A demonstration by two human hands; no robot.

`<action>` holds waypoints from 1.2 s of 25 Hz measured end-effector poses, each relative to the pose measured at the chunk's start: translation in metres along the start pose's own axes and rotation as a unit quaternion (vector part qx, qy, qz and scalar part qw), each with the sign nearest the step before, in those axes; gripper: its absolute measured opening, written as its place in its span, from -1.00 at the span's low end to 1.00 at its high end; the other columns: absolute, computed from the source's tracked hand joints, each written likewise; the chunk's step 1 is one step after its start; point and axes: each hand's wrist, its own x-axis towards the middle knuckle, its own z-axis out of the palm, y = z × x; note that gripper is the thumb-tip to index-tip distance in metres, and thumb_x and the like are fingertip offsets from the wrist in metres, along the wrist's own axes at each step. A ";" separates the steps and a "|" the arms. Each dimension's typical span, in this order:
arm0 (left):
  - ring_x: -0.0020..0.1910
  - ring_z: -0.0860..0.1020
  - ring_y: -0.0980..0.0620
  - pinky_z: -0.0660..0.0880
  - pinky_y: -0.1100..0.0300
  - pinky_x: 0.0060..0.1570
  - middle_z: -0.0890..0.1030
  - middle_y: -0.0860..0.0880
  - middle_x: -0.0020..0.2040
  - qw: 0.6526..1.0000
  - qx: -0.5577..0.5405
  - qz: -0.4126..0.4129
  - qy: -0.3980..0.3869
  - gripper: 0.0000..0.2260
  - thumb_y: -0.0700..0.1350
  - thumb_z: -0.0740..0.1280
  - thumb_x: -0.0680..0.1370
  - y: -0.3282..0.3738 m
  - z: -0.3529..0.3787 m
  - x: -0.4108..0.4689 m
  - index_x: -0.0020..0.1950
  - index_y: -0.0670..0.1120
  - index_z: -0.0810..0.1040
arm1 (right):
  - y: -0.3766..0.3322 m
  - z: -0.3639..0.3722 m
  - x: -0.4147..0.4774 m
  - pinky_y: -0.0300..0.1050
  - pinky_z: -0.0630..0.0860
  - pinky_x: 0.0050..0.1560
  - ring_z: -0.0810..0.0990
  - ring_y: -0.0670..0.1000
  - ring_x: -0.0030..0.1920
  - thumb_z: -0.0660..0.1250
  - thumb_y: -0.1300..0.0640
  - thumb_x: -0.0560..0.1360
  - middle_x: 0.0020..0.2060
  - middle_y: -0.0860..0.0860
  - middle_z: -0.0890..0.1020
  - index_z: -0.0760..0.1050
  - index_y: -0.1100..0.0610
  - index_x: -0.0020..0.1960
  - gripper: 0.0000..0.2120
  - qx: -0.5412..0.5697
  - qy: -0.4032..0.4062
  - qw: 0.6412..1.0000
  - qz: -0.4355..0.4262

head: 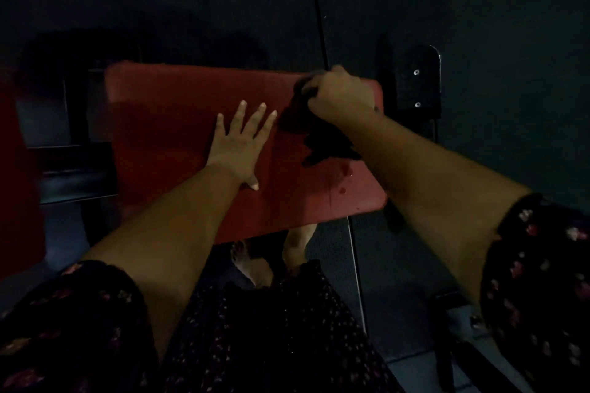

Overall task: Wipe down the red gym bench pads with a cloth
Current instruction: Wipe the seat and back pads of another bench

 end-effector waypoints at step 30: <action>0.45 -0.51 -0.12 -0.38 -0.29 0.36 -0.58 -0.05 0.44 0.995 0.048 0.081 -0.044 0.38 0.44 0.47 0.15 0.032 -0.029 0.039 0.43 0.02 -0.59 | 0.075 0.062 -0.157 -0.01 0.51 -0.07 0.55 0.17 0.10 0.28 0.04 0.52 0.13 0.09 0.55 0.51 0.09 0.21 -0.71 -0.076 -0.157 0.983 0.064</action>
